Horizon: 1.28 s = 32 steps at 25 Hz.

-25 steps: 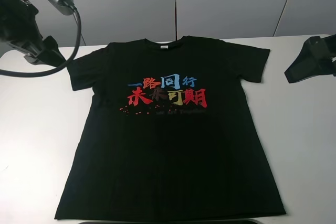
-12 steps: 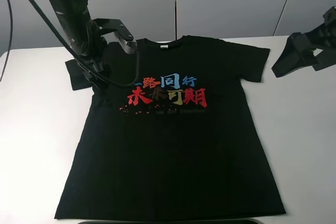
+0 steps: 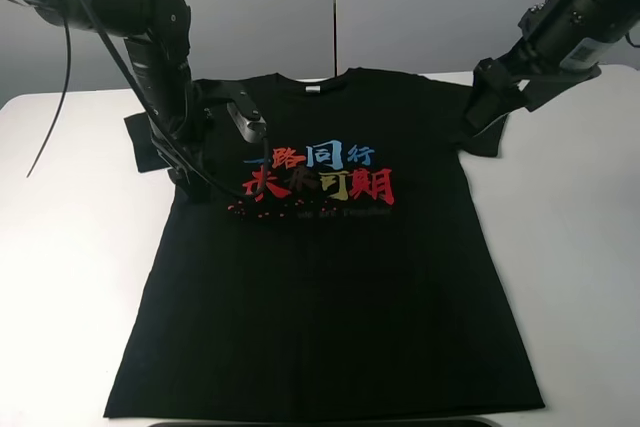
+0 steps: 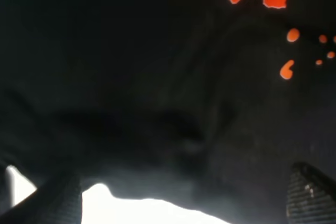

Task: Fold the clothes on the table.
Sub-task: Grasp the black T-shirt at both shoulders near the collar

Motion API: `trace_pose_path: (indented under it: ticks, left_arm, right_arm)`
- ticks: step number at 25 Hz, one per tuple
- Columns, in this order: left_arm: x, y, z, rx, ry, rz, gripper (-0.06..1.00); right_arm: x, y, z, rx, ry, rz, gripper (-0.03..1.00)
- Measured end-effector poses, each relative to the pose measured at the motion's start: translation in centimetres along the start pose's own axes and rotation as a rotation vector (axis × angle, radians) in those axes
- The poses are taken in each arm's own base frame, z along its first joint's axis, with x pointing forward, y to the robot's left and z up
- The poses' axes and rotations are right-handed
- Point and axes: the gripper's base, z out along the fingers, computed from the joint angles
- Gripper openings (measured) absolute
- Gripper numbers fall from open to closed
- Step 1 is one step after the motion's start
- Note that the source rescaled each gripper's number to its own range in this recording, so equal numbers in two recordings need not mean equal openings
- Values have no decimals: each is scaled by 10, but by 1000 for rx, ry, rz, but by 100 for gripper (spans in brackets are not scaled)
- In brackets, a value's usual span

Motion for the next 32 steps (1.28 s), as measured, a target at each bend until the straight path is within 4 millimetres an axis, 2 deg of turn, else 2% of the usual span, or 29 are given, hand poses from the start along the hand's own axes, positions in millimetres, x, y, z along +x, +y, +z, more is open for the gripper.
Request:
trace_pose_path:
  ticks: [7,12,21,22,24,29,32]
  left_arm:
    - [-1,4,17,-27,27,44,100]
    - [-5,9,25,-69,13,67,100]
    - [-7,10,31,-52,32,69,98]
    - [-6,10,31,-51,34,69,94]
    - [-6,9,31,-41,46,63,80]
    - [-6,7,32,-41,58,64,27]
    - [-6,8,32,-50,62,69,4]
  right_arm:
    - [-20,-10,31,-21,82,-39,100]
    - [-28,-1,50,-39,126,-112,100]
    - [-32,0,53,-28,102,-151,100]
    - [-32,0,53,-25,96,-154,100]
    - [-33,0,53,-23,93,-158,100]
    - [-32,-2,59,-24,109,-160,100]
    - [-32,-4,63,-14,122,-168,100]
